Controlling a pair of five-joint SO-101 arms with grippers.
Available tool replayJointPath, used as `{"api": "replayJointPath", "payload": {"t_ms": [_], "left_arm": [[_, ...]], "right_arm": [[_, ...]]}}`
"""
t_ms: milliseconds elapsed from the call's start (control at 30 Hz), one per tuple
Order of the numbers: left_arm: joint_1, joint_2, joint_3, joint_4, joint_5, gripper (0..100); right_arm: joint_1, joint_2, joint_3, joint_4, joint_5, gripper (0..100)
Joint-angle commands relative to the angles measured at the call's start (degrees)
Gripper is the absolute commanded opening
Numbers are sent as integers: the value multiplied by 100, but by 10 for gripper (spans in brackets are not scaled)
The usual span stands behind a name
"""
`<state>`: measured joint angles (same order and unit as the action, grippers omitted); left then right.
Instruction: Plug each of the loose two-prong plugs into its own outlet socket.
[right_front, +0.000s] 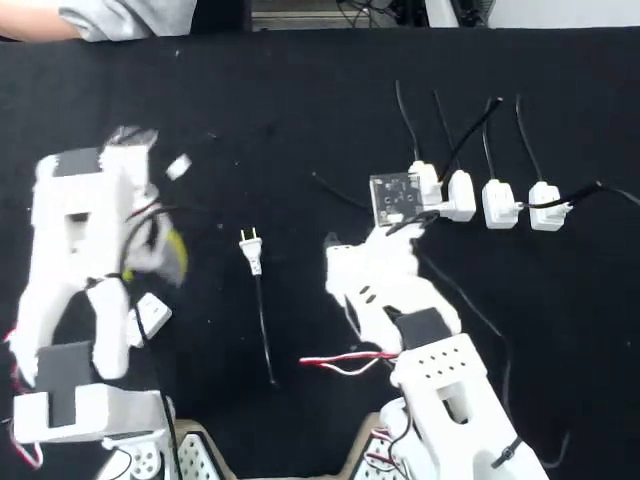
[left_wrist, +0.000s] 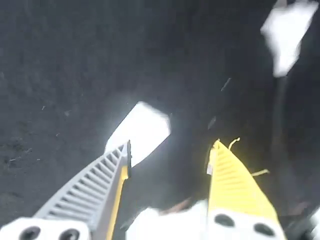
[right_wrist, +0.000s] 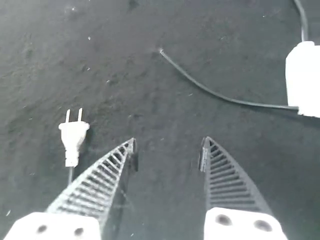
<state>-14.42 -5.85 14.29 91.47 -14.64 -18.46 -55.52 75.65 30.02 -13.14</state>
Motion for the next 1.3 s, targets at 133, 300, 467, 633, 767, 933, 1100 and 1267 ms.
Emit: {"api": "replayJointPath", "payload": {"t_ms": [133, 300, 467, 633, 767, 933, 1100, 1267], "left_arm": [[-1323, -308, 1560, -870, -2699, 252], [-1437, -615, 2404, -1723, -3947, 257], [-1393, -651, 2888, -2664, -4343, 257], [-1385, -712, 3407, -3613, -4308, 253], [-1059, -712, 3407, -3437, -4343, 167], [-778, -897, 2510, -2462, -4791, 57], [-180, -993, 1332, -1389, -6338, 30], [479, -993, 1508, -2312, -7042, 30]], "right_arm": [[-264, -163, -40, -123, -9, 194], [-255, -163, -40, -123, -9, 194], [-264, -163, -40, -123, 0, 194], [-264, -163, -40, -123, 0, 194], [-264, -163, -31, -123, 0, 194], [-246, -163, 84, -316, 0, 194], [-255, -163, 127, -396, 0, 194], [-246, -163, 136, -396, 0, 194]]}}
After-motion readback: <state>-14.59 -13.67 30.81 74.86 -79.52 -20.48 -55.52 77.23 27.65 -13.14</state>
